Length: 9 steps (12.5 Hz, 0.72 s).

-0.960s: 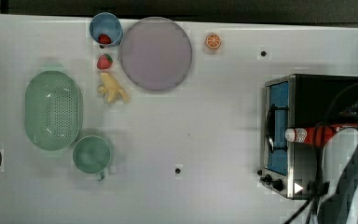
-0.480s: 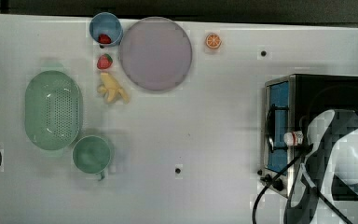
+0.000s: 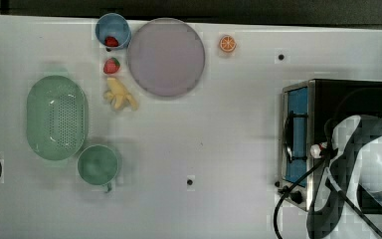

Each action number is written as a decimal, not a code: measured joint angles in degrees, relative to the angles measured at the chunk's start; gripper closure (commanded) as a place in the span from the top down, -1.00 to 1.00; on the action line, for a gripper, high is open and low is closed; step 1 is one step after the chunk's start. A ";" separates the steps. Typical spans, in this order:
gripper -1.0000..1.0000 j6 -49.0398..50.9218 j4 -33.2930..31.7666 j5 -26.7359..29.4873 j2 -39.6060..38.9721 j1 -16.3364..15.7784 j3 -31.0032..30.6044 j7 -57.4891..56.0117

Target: Pick Ketchup from oven and place it on table.

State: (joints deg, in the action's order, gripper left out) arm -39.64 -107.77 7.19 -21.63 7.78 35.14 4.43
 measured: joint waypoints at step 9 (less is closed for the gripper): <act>0.20 13.61 5.93 -2.50 7.13 -3.50 -3.30 0.01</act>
State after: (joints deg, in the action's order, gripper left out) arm -26.03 -101.83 4.69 -14.49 4.28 31.84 4.44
